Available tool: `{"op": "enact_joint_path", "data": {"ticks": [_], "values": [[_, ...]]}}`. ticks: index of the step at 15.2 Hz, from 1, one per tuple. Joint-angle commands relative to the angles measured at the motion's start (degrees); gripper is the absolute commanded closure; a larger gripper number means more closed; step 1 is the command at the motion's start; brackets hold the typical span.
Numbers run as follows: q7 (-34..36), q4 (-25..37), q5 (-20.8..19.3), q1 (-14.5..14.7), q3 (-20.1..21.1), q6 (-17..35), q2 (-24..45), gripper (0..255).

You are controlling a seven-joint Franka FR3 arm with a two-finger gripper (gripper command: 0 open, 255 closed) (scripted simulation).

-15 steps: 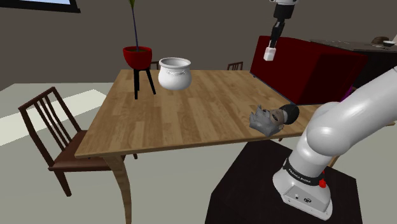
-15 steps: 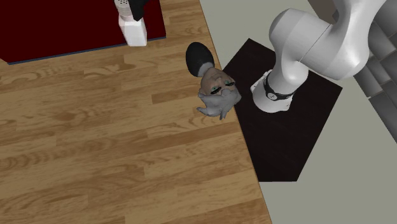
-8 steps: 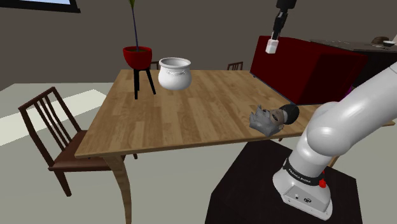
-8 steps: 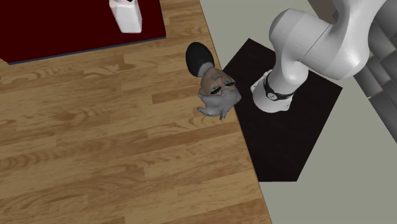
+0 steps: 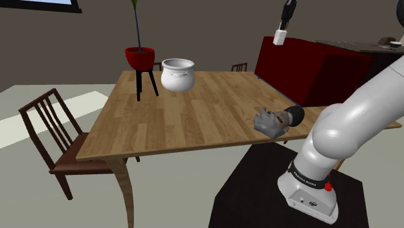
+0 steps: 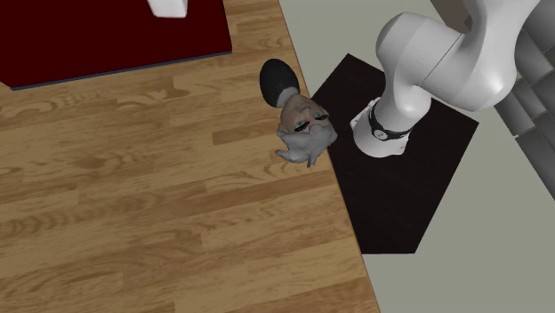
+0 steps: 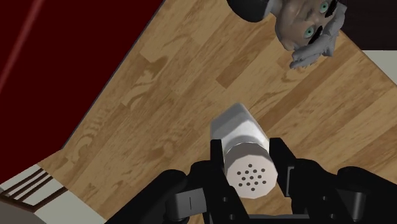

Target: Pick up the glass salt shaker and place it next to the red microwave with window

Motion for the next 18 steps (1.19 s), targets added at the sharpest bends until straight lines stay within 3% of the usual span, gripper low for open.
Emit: {"op": "enact_joint_path", "data": {"ticks": [1,9,14,18], "values": [[-0.6,2.6,0.3,0.1,-0.3,-1.5,1.1,255],[-2.9,13.3,2.0,0.4,-1.5,-7.6,5.9,255],[-12.0,17.2,3.3,-1.9,-8.6,-7.0,9.4,255],[-20.5,22.1,6.9,-4.6,-15.4,-6.8,14.7,255]]}}
